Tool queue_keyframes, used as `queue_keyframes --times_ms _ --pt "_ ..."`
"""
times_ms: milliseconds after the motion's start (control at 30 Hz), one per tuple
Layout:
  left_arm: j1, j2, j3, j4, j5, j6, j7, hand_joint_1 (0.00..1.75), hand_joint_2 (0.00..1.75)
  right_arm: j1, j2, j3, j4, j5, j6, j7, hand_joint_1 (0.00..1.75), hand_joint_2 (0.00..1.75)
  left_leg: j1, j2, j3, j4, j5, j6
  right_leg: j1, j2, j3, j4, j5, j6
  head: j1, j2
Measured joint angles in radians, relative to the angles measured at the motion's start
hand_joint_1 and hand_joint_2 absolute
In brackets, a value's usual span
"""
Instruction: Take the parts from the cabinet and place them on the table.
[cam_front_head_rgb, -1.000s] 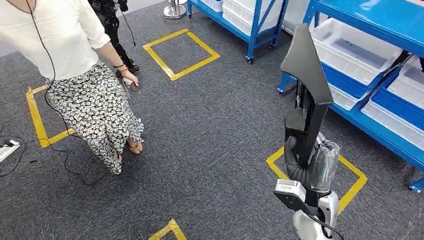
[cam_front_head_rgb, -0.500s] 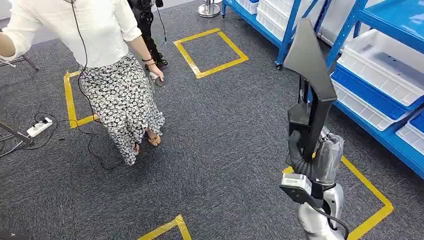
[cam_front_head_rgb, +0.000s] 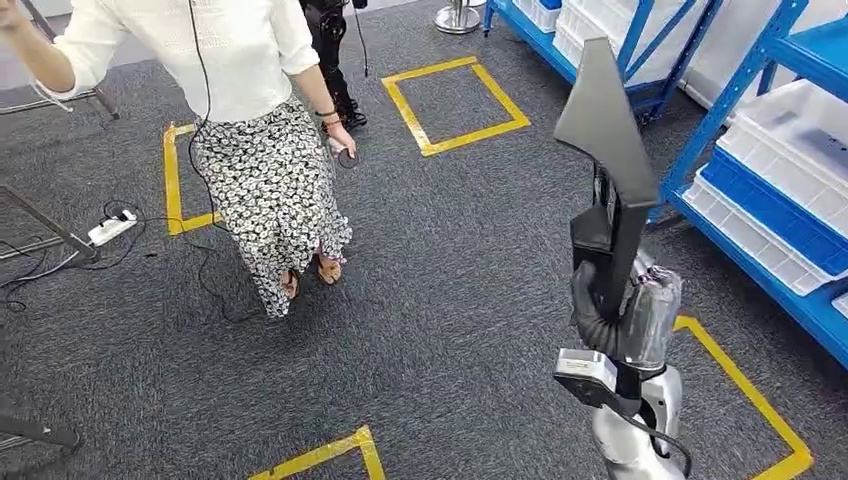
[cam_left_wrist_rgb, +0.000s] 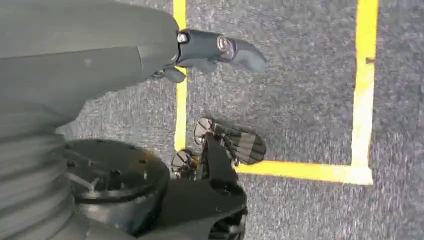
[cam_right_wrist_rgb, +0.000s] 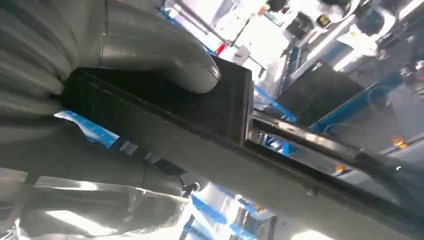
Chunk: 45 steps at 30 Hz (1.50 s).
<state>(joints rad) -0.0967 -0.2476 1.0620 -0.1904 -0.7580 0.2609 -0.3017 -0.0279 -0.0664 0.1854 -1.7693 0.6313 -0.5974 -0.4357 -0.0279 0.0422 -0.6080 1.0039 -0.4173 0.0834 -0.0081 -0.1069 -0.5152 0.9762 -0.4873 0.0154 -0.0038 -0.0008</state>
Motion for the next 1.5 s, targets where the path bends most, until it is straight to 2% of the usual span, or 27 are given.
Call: queue_keyframes --times_ms 33,100,200,267,333,367,433,533,600,633,700,733,767,833,867,900,1000,1033,1067,1133,1200,1233,1300,1367,1400,1433,1500 --pt "0.001 -0.001 0.0 0.0 0.003 0.002 0.0 0.0 1.75 0.001 0.0 0.0 -0.001 0.0 -0.001 -0.001 1.75 1.75 0.023 -0.013 0.033 -0.046 0.021 0.002 0.006 0.017 -0.003 0.004 -0.008 0.0 0.006 0.0" --pt "-0.005 -0.002 0.0 0.0 0.006 0.005 0.002 0.0 1.75 -0.001 -0.002 0.002 -0.001 -0.006 -0.006 -0.01 1.75 1.75 0.02 -0.032 0.044 -0.066 0.035 0.01 -0.002 0.088 -0.047 0.107 -0.056 -0.009 0.007 0.0" --pt "-0.007 -0.005 0.0 0.001 0.005 0.011 0.008 0.0 1.75 0.01 -0.008 0.002 0.003 -0.014 -0.008 -0.011 1.75 1.75 0.021 -0.074 0.039 -0.064 0.035 0.005 -0.017 0.104 -0.157 0.3 -0.115 0.003 0.012 0.0" --pt "-0.004 -0.006 0.0 0.001 0.005 0.012 0.01 0.0 1.75 0.013 -0.008 0.002 0.004 -0.015 -0.009 -0.011 1.75 1.75 0.028 -0.101 0.039 -0.059 0.032 -0.009 -0.031 0.104 -0.137 0.233 -0.067 0.033 0.013 0.0" --pt "-0.004 -0.007 0.0 0.001 0.005 0.013 0.011 0.0 1.75 0.012 -0.009 0.002 0.004 -0.016 -0.009 -0.011 1.75 1.75 0.039 -0.125 0.033 -0.033 0.019 -0.034 -0.051 0.119 -0.049 0.046 0.016 0.069 0.014 0.0" --pt "-0.004 -0.006 0.0 0.001 0.005 0.015 0.011 0.0 1.75 0.012 -0.008 0.003 0.007 -0.015 -0.009 -0.012 1.75 1.75 0.037 -0.134 0.022 -0.015 0.009 -0.049 -0.049 0.147 -0.043 0.034 0.008 0.068 0.018 0.0" --pt "-0.004 -0.008 0.0 0.001 0.0 0.016 0.011 0.0 1.75 0.012 -0.008 0.006 0.009 0.008 -0.01 -0.006 1.75 1.75 0.035 -0.141 0.003 0.004 0.002 -0.062 -0.042 0.138 -0.043 0.035 0.011 0.038 0.022 0.0" --pt "0.004 -0.008 -0.001 0.001 -0.022 0.02 -0.005 0.0 1.75 -0.003 -0.009 0.006 0.019 0.071 -0.004 0.035 1.75 1.75 0.05 -0.145 -0.001 0.014 -0.003 -0.071 -0.045 0.122 -0.043 0.037 0.014 0.02 0.018 0.0" --pt "-0.001 -0.008 0.015 0.001 0.042 0.065 -0.062 0.0 1.75 -0.004 -0.013 0.005 0.019 0.111 -0.007 0.055 1.75 1.75 0.048 -0.069 -0.046 0.113 -0.061 -0.077 -0.033 0.111 -0.039 0.037 0.012 0.008 0.007 0.0" --pt "-0.004 -0.008 0.023 0.001 0.049 0.09 -0.074 0.0 1.75 0.0 -0.016 0.004 0.018 0.121 -0.009 0.06 1.75 1.75 0.048 -0.052 -0.085 0.191 -0.098 -0.077 -0.029 0.101 -0.039 0.037 0.01 0.005 0.007 0.0" --pt "-0.003 -0.008 0.025 0.001 0.016 0.12 -0.058 0.0 1.75 0.009 -0.025 0.0 0.018 0.134 -0.009 0.064 1.75 1.75 0.048 -0.044 -0.158 0.327 -0.142 -0.075 -0.018 0.081 -0.039 0.037 0.006 0.0 0.007 0.0" --pt "0.002 0.013 0.025 0.001 0.001 0.11 -0.046 0.0 1.75 0.013 -0.028 -0.003 0.018 0.141 -0.01 0.066 1.75 1.75 0.047 -0.044 -0.167 0.336 -0.133 -0.071 -0.013 0.071 -0.038 0.037 0.004 -0.003 0.007 0.0" --pt "0.006 0.021 0.024 0.001 -0.005 0.09 -0.041 0.0 1.75 0.014 -0.029 -0.003 0.018 0.147 -0.012 0.068 1.75 1.75 0.047 -0.043 -0.152 0.3 -0.106 -0.064 -0.009 0.065 -0.037 0.037 0.002 -0.005 0.007 0.0" --pt "0.011 0.079 0.026 -0.001 0.018 0.008 -0.033 0.0 1.75 0.026 -0.034 -0.005 0.01 0.16 -0.026 0.075 1.75 1.75 0.036 -0.025 -0.059 0.124 -0.02 -0.039 -0.001 0.049 -0.028 0.036 -0.003 -0.012 0.006 0.0" --pt "0.011 0.116 0.03 -0.005 0.035 -0.042 -0.029 0.0 1.75 0.039 -0.037 -0.006 0.003 0.165 -0.035 0.079 1.75 1.75 0.024 0.01 -0.018 0.047 -0.005 -0.024 0.002 0.04 -0.024 0.035 -0.006 -0.016 0.008 0.0" --pt "0.01 0.157 0.034 -0.011 0.049 -0.076 -0.022 0.0 1.75 0.053 -0.04 -0.012 -0.008 0.169 -0.043 0.081 1.75 1.75 0.019 0.035 -0.017 0.049 -0.015 -0.019 0.008 0.031 -0.022 0.031 -0.007 -0.015 0.011 0.0" --pt "0.013 0.237 0.047 -0.023 0.058 -0.139 -0.009 0.0 1.75 0.108 -0.049 -0.028 -0.042 0.179 -0.049 0.086 1.75 1.75 0.005 0.007 -0.013 0.03 -0.011 -0.014 0.0 0.002 -0.014 0.019 -0.01 -0.007 0.006 0.0" --pt "0.014 0.269 0.05 -0.032 0.056 -0.142 -0.009 0.0 1.75 0.125 -0.051 -0.031 -0.059 0.184 -0.049 0.087 1.75 1.75 0.005 -0.006 0.012 -0.006 -0.001 -0.002 0.008 -0.005 0.001 0.001 -0.008 -0.003 0.005 0.0" --pt "0.019 0.275 0.05 -0.033 0.048 -0.141 -0.01 0.0 1.75 0.133 -0.058 -0.037 -0.069 0.187 -0.048 0.087 1.75 1.75 0.016 -0.015 0.038 -0.04 0.017 -0.01 0.005 0.034 -0.004 0.019 -0.016 -0.004 0.01 0.0" --pt "0.009 0.287 0.05 -0.038 0.028 -0.129 -0.022 0.0 1.75 0.156 -0.061 -0.045 -0.094 0.197 -0.039 0.087 1.75 1.75 0.018 -0.036 0.045 -0.056 0.028 0.005 -0.002 0.096 -0.067 0.151 -0.075 -0.017 0.009 0.0" --pt "0.006 0.294 0.048 -0.039 0.009 -0.119 -0.034 0.0 1.75 0.175 -0.066 -0.056 -0.107 0.207 -0.027 0.087 1.75 1.75 0.019 -0.063 0.044 -0.056 0.027 0.003 -0.01 0.105 -0.151 0.296 -0.124 -0.014 0.011 0.0" --pt "0.006 0.295 0.047 -0.039 0.009 -0.117 -0.041 0.0 1.75 0.183 -0.066 -0.057 -0.111 0.209 -0.024 0.087 1.75 1.75 0.02 -0.076 0.043 -0.055 0.026 0.0 -0.014 0.105 -0.172 0.323 -0.124 -0.005 0.011 0.0" --pt "0.009 0.295 0.047 -0.039 0.017 -0.115 -0.048 0.0 1.75 0.195 -0.066 -0.061 -0.126 0.217 -0.018 0.087 1.75 1.75 0.026 -0.101 0.043 -0.05 0.023 -0.015 -0.025 0.106 -0.141 0.23 -0.066 0.024 0.01 0.0" --pt "0.008 0.3 0.047 -0.04 0.02 -0.113 -0.053 0.0 1.75 0.196 -0.066 -0.062 -0.138 0.219 -0.015 0.087 1.75 1.75 0.034 -0.124 0.035 -0.023 0.008 -0.038 -0.041 0.134 -0.051 0.042 0.012 0.055 0.013 0.0" --pt "0.009 0.306 0.048 -0.04 0.02 -0.113 -0.053 0.0 1.75 0.196 -0.066 -0.062 -0.139 0.22 -0.014 0.087 1.75 1.75 0.029 -0.133 0.024 -0.003 -0.003 -0.052 -0.036 0.153 -0.052 0.034 0.009 0.047 0.019 0.0" --pt "0.009 0.307 0.048 -0.04 0.018 -0.111 -0.053 0.0 1.75 0.201 -0.066 -0.062 -0.145 0.221 -0.011 0.087 1.75 1.75 0.029 -0.135 0.018 0.009 -0.011 -0.057 -0.036 0.139 -0.047 0.031 0.012 0.03 0.023 0.0" --pt "0.014 0.309 0.047 -0.04 0.001 -0.105 -0.039 0.0 1.75 0.209 -0.066 -0.064 -0.151 0.218 -0.01 0.085 1.75 1.75 0.035 -0.143 0.012 0.006 -0.007 -0.06 -0.027 0.128 -0.048 0.037 0.013 0.012 0.018 0.0"
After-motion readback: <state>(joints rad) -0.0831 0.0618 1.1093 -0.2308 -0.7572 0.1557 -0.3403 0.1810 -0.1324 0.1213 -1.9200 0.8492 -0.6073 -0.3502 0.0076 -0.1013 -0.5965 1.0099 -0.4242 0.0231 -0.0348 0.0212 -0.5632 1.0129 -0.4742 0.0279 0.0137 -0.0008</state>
